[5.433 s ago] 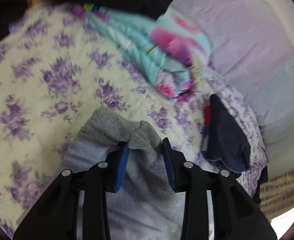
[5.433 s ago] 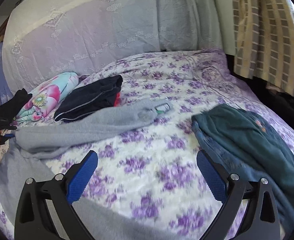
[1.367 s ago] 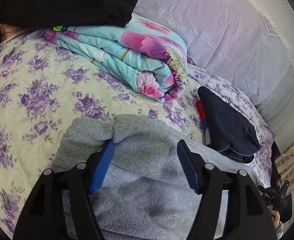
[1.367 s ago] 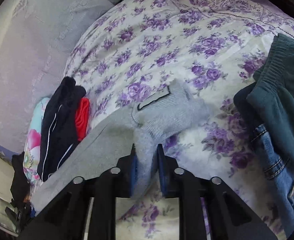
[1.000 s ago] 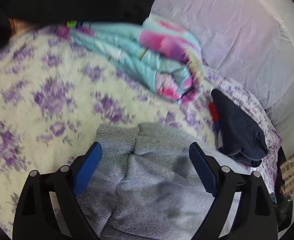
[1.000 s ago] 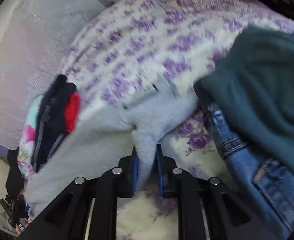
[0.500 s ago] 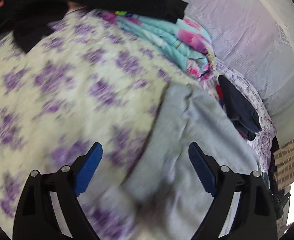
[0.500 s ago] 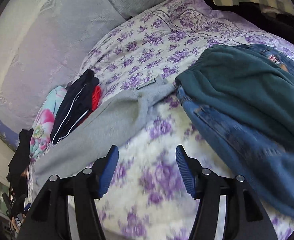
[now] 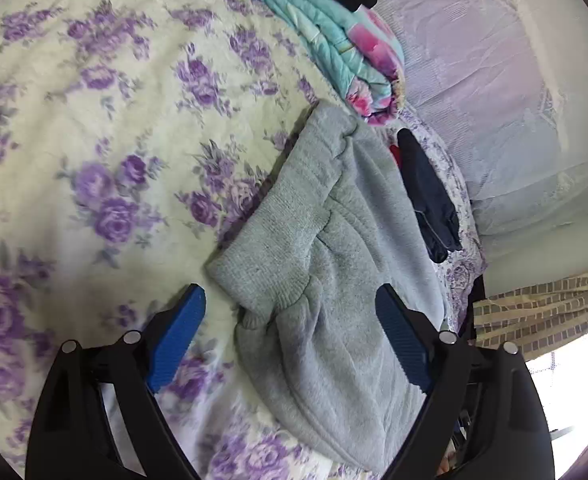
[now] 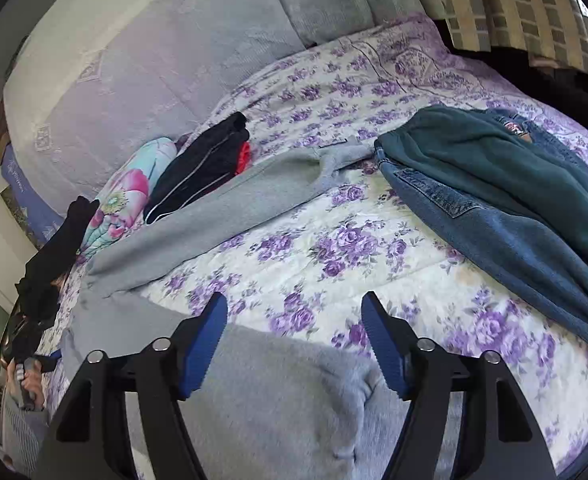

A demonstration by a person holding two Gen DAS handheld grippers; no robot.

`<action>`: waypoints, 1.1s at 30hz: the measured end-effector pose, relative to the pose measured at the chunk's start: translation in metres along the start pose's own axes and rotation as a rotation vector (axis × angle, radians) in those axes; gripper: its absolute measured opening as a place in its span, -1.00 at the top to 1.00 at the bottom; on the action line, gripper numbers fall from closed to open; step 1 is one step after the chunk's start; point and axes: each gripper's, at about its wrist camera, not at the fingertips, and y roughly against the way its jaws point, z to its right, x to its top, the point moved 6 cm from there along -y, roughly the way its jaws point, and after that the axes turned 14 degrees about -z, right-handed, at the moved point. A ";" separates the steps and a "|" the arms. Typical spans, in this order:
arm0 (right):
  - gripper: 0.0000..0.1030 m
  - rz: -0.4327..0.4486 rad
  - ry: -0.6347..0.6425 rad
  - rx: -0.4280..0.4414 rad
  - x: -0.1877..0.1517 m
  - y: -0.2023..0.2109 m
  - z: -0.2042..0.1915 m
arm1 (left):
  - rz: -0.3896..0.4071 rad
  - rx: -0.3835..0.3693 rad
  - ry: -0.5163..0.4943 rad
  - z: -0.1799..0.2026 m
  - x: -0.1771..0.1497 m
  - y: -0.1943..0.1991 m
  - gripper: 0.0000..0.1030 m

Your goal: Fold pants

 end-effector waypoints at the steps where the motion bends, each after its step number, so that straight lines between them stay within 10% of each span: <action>1: -0.46 0.011 0.007 -0.008 -0.004 0.005 -0.001 | -0.011 -0.002 -0.005 0.003 0.001 -0.007 -0.63; 4: -0.53 0.029 0.022 -0.019 -0.016 0.016 -0.004 | -0.006 -0.003 -0.029 0.010 -0.001 -0.019 -0.56; 8: -0.54 0.010 -0.008 0.006 -0.036 0.018 0.003 | 0.017 -0.056 0.009 -0.003 0.007 -0.022 0.36; 25: -0.57 -0.081 -0.327 0.024 -0.111 0.014 0.085 | 0.071 -0.155 0.018 -0.010 0.006 0.007 0.52; 27: -0.33 -0.059 -0.283 0.031 -0.104 0.009 0.078 | 0.063 -0.154 0.032 -0.013 0.007 0.005 0.52; 29: 0.61 -0.076 -0.281 0.066 -0.095 0.001 0.075 | 0.064 -0.143 0.034 -0.015 0.006 0.006 0.52; 33: 0.80 -0.071 -0.308 0.150 -0.069 0.001 0.083 | 0.082 -0.128 0.027 -0.012 0.000 0.013 0.52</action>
